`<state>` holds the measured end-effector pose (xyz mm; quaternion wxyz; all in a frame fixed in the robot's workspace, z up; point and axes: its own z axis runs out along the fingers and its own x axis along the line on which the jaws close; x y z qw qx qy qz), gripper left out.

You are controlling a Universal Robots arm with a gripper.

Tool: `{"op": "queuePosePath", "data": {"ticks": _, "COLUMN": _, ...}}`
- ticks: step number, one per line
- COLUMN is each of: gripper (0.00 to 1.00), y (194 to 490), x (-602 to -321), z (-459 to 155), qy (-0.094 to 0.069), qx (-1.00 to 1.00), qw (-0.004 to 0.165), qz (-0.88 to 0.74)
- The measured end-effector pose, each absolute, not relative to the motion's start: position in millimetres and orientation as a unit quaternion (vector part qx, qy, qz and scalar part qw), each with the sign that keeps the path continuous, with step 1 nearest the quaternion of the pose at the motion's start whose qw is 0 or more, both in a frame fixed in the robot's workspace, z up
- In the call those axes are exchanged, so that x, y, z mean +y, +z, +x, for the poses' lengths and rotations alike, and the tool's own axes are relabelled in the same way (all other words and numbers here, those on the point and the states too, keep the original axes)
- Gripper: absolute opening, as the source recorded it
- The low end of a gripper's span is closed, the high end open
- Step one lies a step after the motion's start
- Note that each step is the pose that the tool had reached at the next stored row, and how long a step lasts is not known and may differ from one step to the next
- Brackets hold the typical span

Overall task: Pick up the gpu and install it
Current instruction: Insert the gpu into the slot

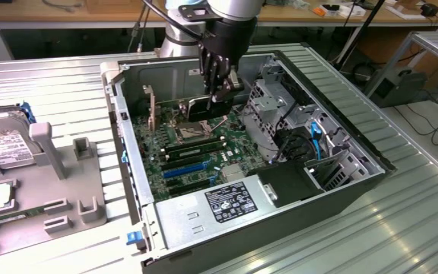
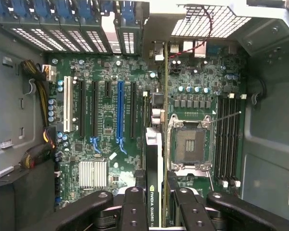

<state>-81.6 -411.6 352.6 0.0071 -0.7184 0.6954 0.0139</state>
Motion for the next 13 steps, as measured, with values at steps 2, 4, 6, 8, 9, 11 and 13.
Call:
{"op": "queuePosePath", "data": {"ticks": 2, "gripper": 0.27, "y": 350.3, "x": -411.6, "z": -81.5, "qy": 0.014, "qx": 0.695, "qw": 0.007, "qz": -0.718}}
{"op": "queuePosePath", "data": {"ticks": 4, "gripper": 0.27, "y": 348.5, "x": -411.6, "z": -81.5, "qy": 0.014, "qx": 0.695, "qw": 0.007, "qz": -0.718}}
{"op": "queuePosePath", "data": {"ticks": 6, "gripper": 0.27, "y": 345.9, "x": -411.6, "z": -81.5, "qy": 0.014, "qx": 0.695, "qw": 0.007, "qz": -0.718}}
{"op": "queuePosePath", "data": {"ticks": 8, "gripper": 0.27, "y": 344.3, "x": -411.6, "z": -81.5, "qy": 0.014, "qx": 0.695, "qw": 0.007, "qz": -0.718}}
{"op": "queuePosePath", "data": {"ticks": 9, "gripper": 0.27, "y": 343.6, "x": -411.6, "z": -81.5, "qy": 0.014, "qx": 0.695, "qw": 0.007, "qz": -0.718}}
{"op": "queuePosePath", "data": {"ticks": 11, "gripper": 0.27, "y": 342.0, "x": -411.6, "z": -81.5, "qy": 0.014, "qx": 0.695, "qw": 0.007, "qz": -0.718}}
{"op": "queuePosePath", "data": {"ticks": 13, "gripper": 0.27, "y": 340.4, "x": -411.6, "z": -81.5, "qy": 0.014, "qx": 0.695, "qw": 0.007, "qz": -0.718}}
